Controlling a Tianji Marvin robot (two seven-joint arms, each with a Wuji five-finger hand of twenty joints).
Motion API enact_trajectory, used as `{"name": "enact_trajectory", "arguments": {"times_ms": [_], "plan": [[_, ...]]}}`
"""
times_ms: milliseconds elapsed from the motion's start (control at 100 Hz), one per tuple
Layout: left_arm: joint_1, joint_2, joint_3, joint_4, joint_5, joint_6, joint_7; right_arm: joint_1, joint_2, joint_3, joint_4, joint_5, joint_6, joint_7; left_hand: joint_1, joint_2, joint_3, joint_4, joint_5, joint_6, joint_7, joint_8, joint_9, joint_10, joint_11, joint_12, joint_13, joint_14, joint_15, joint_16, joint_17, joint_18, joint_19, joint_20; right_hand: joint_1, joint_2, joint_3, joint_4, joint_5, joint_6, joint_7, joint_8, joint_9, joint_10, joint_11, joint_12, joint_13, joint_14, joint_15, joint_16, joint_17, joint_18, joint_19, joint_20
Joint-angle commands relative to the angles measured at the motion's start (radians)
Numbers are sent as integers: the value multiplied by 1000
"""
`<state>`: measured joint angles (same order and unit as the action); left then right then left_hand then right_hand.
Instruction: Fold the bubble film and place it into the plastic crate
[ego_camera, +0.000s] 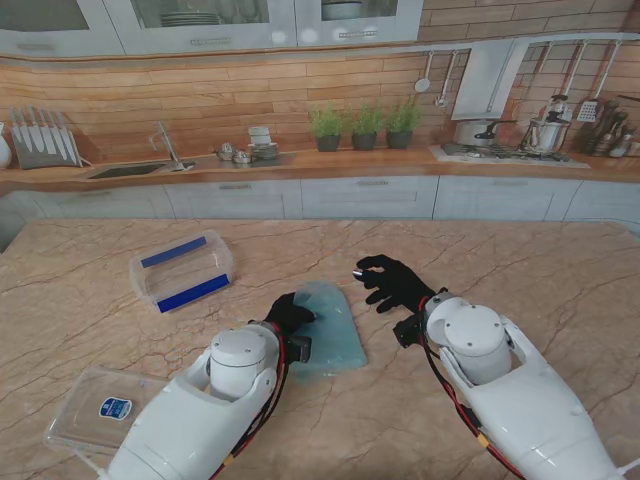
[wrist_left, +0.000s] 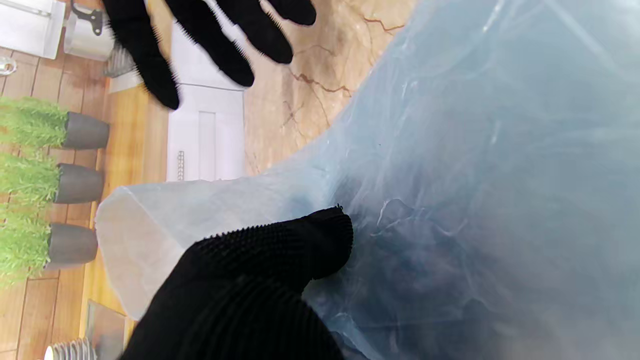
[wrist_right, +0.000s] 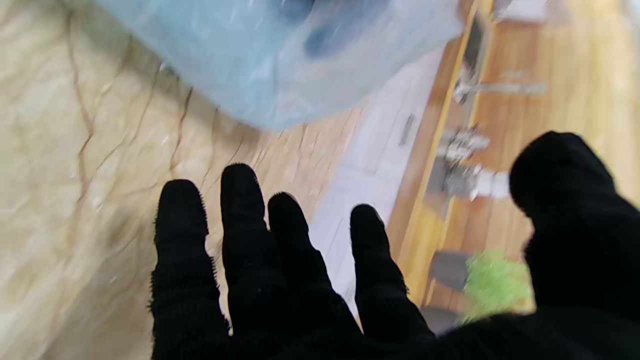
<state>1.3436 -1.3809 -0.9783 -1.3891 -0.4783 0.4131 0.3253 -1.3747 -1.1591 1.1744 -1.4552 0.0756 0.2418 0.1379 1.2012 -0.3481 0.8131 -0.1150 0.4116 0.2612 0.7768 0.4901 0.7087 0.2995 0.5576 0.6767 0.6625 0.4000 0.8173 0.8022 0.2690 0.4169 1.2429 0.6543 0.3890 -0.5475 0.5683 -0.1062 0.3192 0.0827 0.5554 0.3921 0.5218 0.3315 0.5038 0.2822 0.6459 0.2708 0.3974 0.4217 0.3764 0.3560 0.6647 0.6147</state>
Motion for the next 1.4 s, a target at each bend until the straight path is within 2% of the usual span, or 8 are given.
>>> {"name": "enact_trajectory", "arguments": {"times_ms": [0,20,90,150,480,860,1160,1390], "plan": [[13,-4,-5,-16,-9,-8,1,-9,-20,-5,-19,0,51,-14,69,-44,22,-30,-28,-52,50,26,32,-40,55,33,32,-25,24,20,9,-14,53,-11,21,-36,4,41,64,38,-2,30,53,24,64,28,59,14,72,32,38,0,81,13],[14,-3,-7,-18,-11,-10,2,-8,-21,-6,-19,-1,60,-16,69,-44,22,-30,-29,-53,52,28,32,-42,56,36,32,-25,24,21,9,-14,53,-11,17,-45,18,38,91,57,-23,62,72,36,76,30,72,29,96,28,44,14,127,-31],[19,-4,-12,-23,-16,-15,11,-3,-21,-13,-19,-20,101,-17,70,-46,22,-31,-33,-54,60,38,35,-46,67,54,33,-25,26,24,9,-13,53,-15,-6,-49,30,39,179,112,-37,69,137,76,108,41,138,70,147,38,87,43,203,-44],[22,-5,-15,-26,-23,-19,19,1,-20,-20,-18,-33,128,-12,73,-48,22,-33,-37,-56,72,50,36,-49,75,74,34,-27,29,27,9,-13,54,-19,-18,-51,43,40,242,135,-66,81,183,91,111,42,176,91,166,23,100,71,280,-107],[32,-18,-34,-37,-79,-37,85,13,-39,-50,8,0,215,-43,90,-58,30,-52,-66,-69,125,109,36,-72,136,174,32,-34,52,58,7,-8,66,-37,82,-35,20,52,339,162,-222,112,210,121,82,30,187,114,114,-60,113,91,356,-228],[37,-24,-41,-31,-121,-67,112,64,-56,-111,60,43,345,-22,90,-74,85,-62,-68,-81,139,130,34,-94,191,229,43,-54,62,68,20,12,70,-84,143,-45,45,59,338,222,-292,124,201,167,147,58,230,123,129,-96,178,93,393,-263],[39,-28,-42,-32,-133,-79,132,135,-96,-182,149,134,386,-36,90,-77,95,-70,-66,-88,146,137,34,-99,204,228,46,-59,67,70,25,13,79,-102,148,-40,51,58,255,171,-332,122,181,170,153,59,220,130,131,-107,177,97,397,-280],[43,-30,-45,-34,-146,-90,145,184,-144,-222,226,204,422,-78,90,-74,93,-70,-66,-95,148,139,32,-104,207,227,45,-62,68,70,24,12,82,-108,174,-43,73,64,202,180,-352,130,150,172,150,58,209,125,130,-112,172,96,397,-293]]}}
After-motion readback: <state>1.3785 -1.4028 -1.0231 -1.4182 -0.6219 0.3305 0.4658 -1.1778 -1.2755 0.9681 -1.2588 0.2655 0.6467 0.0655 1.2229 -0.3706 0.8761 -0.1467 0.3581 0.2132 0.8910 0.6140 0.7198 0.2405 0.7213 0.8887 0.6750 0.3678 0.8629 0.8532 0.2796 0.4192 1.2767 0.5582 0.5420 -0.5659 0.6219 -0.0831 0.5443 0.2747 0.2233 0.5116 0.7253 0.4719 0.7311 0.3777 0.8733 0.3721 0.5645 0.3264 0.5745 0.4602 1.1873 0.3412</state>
